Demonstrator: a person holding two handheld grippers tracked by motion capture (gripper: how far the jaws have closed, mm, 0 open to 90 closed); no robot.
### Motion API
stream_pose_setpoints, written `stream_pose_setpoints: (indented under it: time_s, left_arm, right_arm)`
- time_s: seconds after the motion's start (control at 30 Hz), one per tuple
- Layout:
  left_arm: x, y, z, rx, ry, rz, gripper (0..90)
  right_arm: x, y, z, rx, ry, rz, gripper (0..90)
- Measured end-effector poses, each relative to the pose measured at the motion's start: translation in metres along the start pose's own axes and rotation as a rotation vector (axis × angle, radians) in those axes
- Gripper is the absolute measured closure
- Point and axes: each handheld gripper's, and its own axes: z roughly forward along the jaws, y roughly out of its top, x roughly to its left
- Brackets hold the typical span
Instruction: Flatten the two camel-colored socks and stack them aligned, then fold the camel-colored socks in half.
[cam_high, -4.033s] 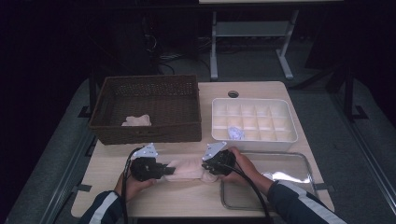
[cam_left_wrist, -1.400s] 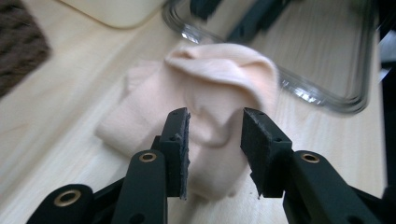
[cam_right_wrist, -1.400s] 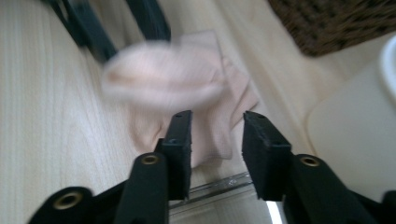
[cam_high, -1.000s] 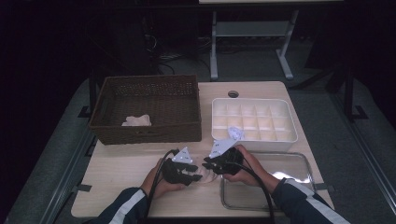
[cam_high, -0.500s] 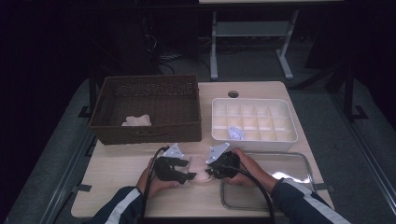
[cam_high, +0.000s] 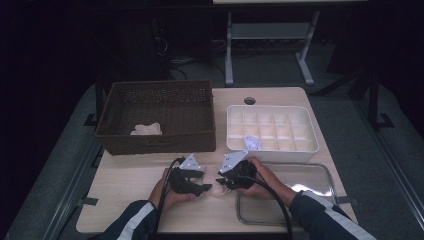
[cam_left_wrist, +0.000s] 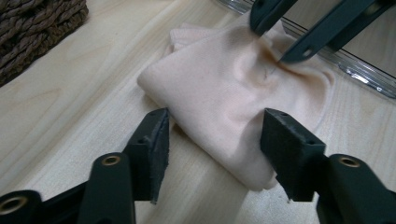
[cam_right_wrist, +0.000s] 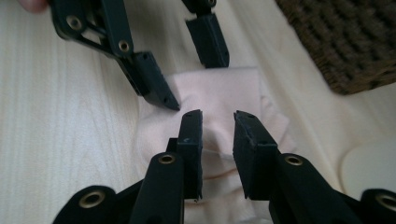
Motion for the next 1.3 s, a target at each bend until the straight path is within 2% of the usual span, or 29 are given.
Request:
stream_pose_setpoints:
  time_s: [0.13, 0.2, 0.27, 0.33, 0.47, 0.67, 0.87, 0.93, 1.1, 1.13, 1.23, 1.3]
  left_arm:
    - [0.004, -0.001, -0.003, 0.003, -0.015, -0.017, 53.6]
    - [0.006, -0.003, -0.002, -0.018, -0.055, -0.058, 65.8]
    - [0.007, -0.004, -0.001, -0.024, -0.081, -0.071, 72.7]
    - [0.007, -0.004, -0.001, -0.023, -0.092, -0.075, 76.7]
    - [0.007, -0.004, -0.004, -0.045, -0.094, -0.069, 79.8]
    - [0.010, -0.003, -0.009, -0.107, -0.149, -0.091, 81.2]
    - [0.006, 0.001, -0.015, -0.172, -0.199, -0.083, 82.7]
    - [0.005, 0.001, -0.016, -0.173, -0.185, -0.074, 82.8]
    - [0.005, 0.002, -0.016, -0.178, -0.182, -0.072, 82.8]
    - [0.004, 0.002, -0.017, -0.176, -0.169, -0.067, 82.7]
    - [0.004, 0.001, -0.017, -0.171, -0.164, -0.075, 82.6]
    - [0.005, 0.001, -0.018, -0.172, -0.157, -0.077, 82.6]
  right_arm:
    - [-0.003, -0.004, 0.010, 0.044, -0.009, -0.007, 72.5]
    - [-0.006, -0.006, 0.012, 0.069, -0.009, 0.003, 73.1]
    - [-0.008, -0.007, 0.013, 0.065, 0.005, 0.027, 73.2]
    - [-0.008, -0.007, 0.013, 0.067, 0.002, 0.020, 73.2]
    - [-0.007, -0.007, 0.013, 0.070, 0.000, 0.007, 73.0]
    - [-0.007, -0.008, 0.014, 0.065, -0.008, 0.007, 72.9]
    - [-0.005, -0.006, 0.016, 0.062, -0.022, 0.005, 71.5]
    - [-0.005, -0.005, 0.017, 0.058, -0.028, -0.001, 71.0]
    - [-0.007, -0.003, 0.021, 0.038, -0.030, 0.003, 68.0]
    - [-0.007, -0.003, 0.021, 0.033, -0.040, 0.011, 65.2]
    - [-0.008, -0.002, 0.019, 0.030, -0.045, 0.024, 56.0]
    - [-0.009, -0.001, 0.015, 0.023, -0.053, 0.042, 55.4]
